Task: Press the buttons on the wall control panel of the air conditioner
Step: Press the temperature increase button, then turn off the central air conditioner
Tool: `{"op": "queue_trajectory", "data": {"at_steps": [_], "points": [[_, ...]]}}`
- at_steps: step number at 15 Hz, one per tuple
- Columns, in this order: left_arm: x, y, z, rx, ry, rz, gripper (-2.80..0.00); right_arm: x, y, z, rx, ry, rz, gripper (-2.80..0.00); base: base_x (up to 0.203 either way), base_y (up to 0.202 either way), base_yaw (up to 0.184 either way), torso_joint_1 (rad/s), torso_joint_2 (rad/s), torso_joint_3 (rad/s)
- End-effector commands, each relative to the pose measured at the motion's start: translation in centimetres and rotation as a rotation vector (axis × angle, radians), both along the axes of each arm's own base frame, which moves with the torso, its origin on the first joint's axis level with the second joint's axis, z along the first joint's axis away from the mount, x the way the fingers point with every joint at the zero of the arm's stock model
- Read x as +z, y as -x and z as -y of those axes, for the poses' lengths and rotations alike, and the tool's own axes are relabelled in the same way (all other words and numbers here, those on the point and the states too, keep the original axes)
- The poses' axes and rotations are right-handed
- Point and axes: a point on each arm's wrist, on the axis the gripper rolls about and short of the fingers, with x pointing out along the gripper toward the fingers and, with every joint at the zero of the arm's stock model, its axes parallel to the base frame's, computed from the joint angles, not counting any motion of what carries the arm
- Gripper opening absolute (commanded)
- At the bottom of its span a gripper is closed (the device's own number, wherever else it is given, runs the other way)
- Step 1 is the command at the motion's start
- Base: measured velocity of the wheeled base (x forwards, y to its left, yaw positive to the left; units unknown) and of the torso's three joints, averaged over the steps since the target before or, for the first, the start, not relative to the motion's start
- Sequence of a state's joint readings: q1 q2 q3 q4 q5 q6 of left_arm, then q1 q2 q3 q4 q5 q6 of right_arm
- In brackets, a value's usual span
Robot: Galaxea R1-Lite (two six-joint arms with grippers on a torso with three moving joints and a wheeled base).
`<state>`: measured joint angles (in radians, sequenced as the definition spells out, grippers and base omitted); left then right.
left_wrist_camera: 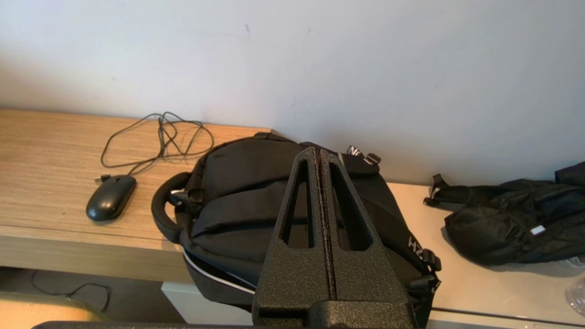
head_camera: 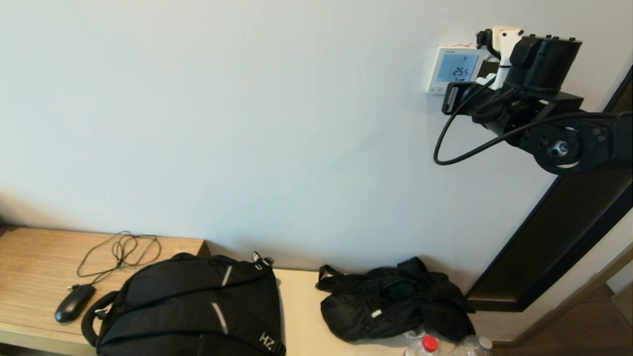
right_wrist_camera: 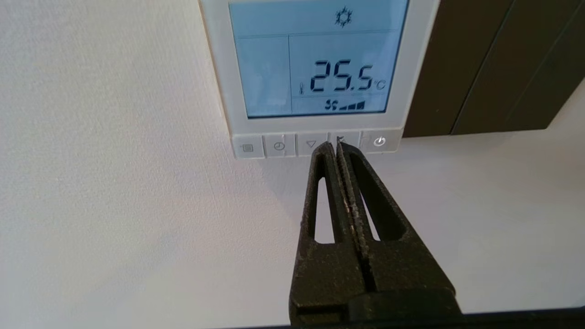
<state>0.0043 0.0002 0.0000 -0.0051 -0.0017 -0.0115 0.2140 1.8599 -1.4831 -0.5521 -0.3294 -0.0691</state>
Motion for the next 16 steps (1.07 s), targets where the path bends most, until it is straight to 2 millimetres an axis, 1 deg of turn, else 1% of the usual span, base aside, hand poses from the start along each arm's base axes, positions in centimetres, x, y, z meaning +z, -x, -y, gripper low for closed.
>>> {"op": "queue_trajectory", "data": {"at_steps": [1,5,8,12,16], "points": [[0.0,0.0,0.0,0.001,0.001,0.0,-2.8,1.2,1.3,0.3,0.0,-0.005,0.032,-2.8,0.0,0.0,0.0,0.0,0.0,0.0],[0.0,0.0,0.0,0.001,0.001,0.0,-2.8,1.5,2.0,0.4,-0.002,0.0,0.033,-2.8,0.0,0.0,0.0,0.0,0.0,0.0],[0.0,0.0,0.0,0.001,0.001,0.001,-2.8,1.5,3.5,0.7,-0.002,0.004,0.019,-2.8,0.0,0.0,0.0,0.0,0.0,0.0],[0.0,0.0,0.0,0.001,0.001,0.001,-2.8,1.8,7.7,1.6,0.004,0.007,0.011,-2.8,0.0,0.0,0.0,0.0,0.0,0.0],[0.0,0.0,0.0,0.001,0.001,0.001,-2.8,1.4,11.9,2.1,0.018,0.018,0.0,-2.8,0.0,0.0,0.0,0.0,0.0,0.0]]}}
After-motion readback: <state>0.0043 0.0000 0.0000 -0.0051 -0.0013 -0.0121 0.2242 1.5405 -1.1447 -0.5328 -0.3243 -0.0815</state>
